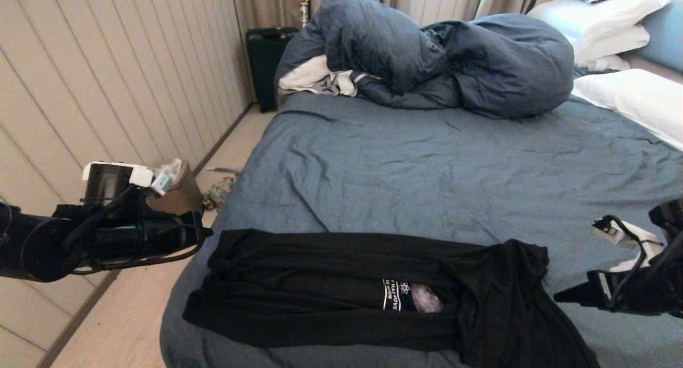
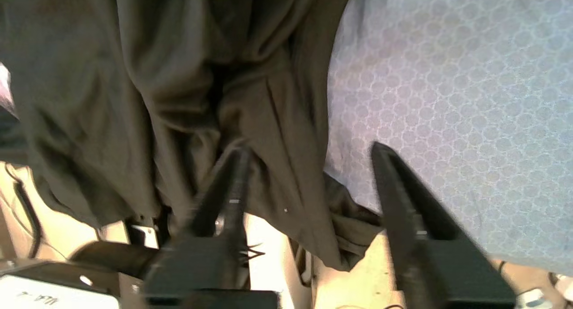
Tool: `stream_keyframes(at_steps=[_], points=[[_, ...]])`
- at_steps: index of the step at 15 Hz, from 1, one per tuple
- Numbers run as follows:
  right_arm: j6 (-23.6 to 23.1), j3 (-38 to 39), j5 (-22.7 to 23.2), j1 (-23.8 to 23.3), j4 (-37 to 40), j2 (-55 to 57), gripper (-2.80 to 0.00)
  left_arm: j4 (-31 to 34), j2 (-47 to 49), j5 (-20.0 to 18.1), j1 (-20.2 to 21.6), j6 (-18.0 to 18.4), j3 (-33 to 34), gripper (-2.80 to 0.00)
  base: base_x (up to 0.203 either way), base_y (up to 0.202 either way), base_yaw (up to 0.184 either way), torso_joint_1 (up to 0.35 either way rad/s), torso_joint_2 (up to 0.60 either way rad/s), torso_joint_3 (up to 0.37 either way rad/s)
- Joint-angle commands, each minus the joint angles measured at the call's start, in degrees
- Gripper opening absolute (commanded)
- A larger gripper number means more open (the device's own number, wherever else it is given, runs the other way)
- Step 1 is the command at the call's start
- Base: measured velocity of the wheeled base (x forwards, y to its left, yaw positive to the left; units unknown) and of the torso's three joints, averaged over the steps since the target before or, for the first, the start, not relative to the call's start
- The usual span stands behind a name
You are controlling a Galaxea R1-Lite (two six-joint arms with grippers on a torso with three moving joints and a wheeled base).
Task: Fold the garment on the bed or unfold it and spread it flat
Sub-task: Fold the black T-shirt
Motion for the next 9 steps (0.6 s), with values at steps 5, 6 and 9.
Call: stream_keyframes(at_steps=[5, 6, 9], points=[[-0.32, 3.21, 2.83, 3.1, -4.18, 0.19, 0.0, -0.38, 1.4, -0.12, -1.67, -1.73, 0.71, -2.8, 0.0, 0.0, 0.0, 0.0, 0.0, 0.0], [-0.28, 4.34, 3.1, 3.14, -7.17, 0.36, 0.0, -0.44, 1.35, 0.12, -1.67, -2.94, 0.15, -2.8, 0.0, 0.0, 0.0, 0.0, 0.0, 0.0], [-0.49, 6.46, 3.34, 4.98, -12.61, 2.39, 0.0, -0.53, 1.26, 0.05, -1.58, -3.21, 0.06, -2.8, 0.0, 0.0, 0.0, 0.0, 0.0, 0.0]])
